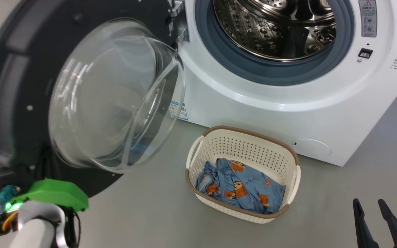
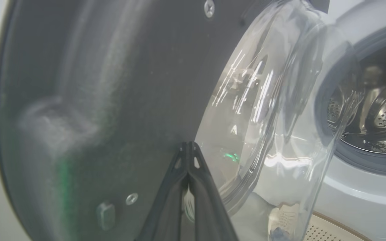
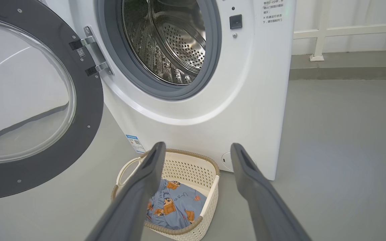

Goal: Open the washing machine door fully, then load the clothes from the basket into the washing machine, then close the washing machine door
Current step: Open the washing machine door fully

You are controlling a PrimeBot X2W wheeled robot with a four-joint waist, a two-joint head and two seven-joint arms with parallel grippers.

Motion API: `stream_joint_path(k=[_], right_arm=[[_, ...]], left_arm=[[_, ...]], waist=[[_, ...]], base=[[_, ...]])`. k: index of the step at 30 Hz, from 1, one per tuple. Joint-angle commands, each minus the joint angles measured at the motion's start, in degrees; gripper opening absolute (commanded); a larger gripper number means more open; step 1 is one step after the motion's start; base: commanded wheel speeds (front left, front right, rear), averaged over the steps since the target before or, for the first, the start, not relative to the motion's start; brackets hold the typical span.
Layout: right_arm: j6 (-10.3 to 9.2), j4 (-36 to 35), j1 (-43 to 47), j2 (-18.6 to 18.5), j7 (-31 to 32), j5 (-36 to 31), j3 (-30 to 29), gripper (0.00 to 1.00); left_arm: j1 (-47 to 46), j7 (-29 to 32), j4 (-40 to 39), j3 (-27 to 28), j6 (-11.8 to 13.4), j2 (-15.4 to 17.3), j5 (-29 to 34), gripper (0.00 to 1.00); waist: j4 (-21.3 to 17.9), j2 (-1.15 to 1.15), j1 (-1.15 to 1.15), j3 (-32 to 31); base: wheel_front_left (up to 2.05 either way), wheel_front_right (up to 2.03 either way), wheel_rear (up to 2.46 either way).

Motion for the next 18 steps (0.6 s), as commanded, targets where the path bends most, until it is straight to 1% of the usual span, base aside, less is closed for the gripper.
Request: stream_joint_path(k=[1, 6, 10, 18], right_arm=[[0.09, -1.35, -0.81, -1.42, -0.68, -1.07, 1.46, 1.00], [0.09, -1.56, -1.44, -1.78, -0.68, -1.19, 1.58, 1.00], [0.09, -1.62, -2.18, -2.02, -0.68, -1.39, 1.53, 1.00], [0.09, -1.19, -2.78, -2.10, -0.68, -1.38, 1.44, 1.00]], left_arm=[[-3.70, -0.95, 0.37, 3.88, 0.33, 3.02, -0.54, 0.00], [-6.01, -2.62, 4.17, 5.99, -0.10, 3.79, -1.08, 0.00], [-7.74, -3.74, 6.53, 7.43, -0.38, 3.76, -1.36, 0.00], [-9.05, -4.62, 9.24, 8.87, -0.58, 3.59, -0.98, 0.00]], waist=[[-0.52, 0.00, 0.00, 0.65], [-1.30, 0.00, 0.00, 2.27], [-1.81, 0.00, 0.00, 3.77], [-2.25, 0.00, 0.00, 4.15]], base=[[0.00, 0.00, 0.00], [0.00, 0.00, 0.00], [0.00, 0.00, 0.00], [0.00, 0.00, 0.00]])
